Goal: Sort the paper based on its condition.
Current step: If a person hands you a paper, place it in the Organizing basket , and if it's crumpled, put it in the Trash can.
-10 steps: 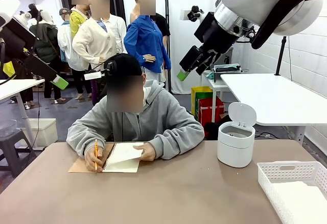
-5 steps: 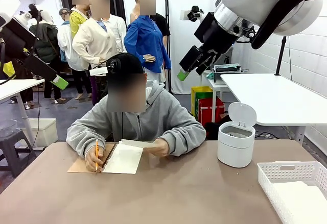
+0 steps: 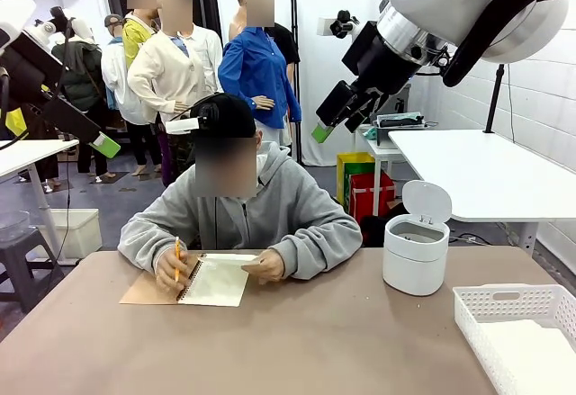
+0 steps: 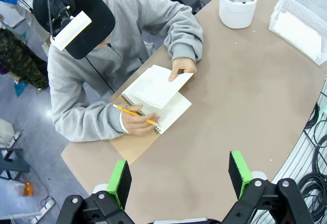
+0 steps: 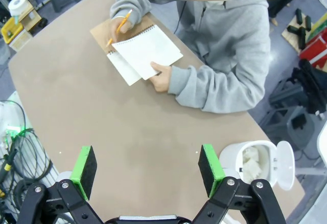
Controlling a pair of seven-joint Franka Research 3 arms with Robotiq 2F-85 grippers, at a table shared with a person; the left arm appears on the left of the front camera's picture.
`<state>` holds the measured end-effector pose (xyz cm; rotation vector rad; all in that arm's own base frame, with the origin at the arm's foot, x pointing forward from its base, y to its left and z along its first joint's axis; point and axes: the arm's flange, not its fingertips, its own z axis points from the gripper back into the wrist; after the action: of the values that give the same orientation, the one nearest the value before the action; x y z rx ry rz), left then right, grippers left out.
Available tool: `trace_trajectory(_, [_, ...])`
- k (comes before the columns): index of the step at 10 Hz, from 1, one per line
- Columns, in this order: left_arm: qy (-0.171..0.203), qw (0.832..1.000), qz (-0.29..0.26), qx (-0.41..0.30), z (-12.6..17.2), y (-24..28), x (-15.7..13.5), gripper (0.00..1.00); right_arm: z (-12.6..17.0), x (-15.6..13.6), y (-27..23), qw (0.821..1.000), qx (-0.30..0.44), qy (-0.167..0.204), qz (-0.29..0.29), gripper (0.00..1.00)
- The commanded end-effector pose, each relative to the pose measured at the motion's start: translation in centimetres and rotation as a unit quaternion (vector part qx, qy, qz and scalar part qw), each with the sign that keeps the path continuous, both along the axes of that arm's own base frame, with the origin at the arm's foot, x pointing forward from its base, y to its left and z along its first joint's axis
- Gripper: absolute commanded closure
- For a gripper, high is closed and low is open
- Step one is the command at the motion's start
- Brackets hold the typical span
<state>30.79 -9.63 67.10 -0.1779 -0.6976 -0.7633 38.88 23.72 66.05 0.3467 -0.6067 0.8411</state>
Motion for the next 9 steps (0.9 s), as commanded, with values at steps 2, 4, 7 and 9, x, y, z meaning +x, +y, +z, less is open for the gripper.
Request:
trace_trajectory(2, [0.001, 1.0, -0.002, -0.004, 0.02, 0.14, 0.02, 0.0, -0.11, -0.12, -0.02, 1.0, 0.001, 0.003, -0.002, 0.0])
trace_trajectory(4, [0.001, 1.0, -0.002, -0.004, 0.02, 0.14, 0.02, 0.0, -0.11, -0.12, -0.02, 1.0, 0.001, 0.003, -0.002, 0.0])
trace_trajectory(7, [0.001, 1.0, -0.002, -0.004, 0.02, 0.14, 0.02, 0.0, -0.11, -0.12, -0.02, 1.0, 0.001, 0.003, -0.002, 0.0])
trace_trajectory(9, [0.001, 1.0, -0.002, -0.004, 0.02, 0.14, 0.02, 0.0, -0.11, -0.12, -0.02, 1.0, 0.001, 0.003, -0.002, 0.0])
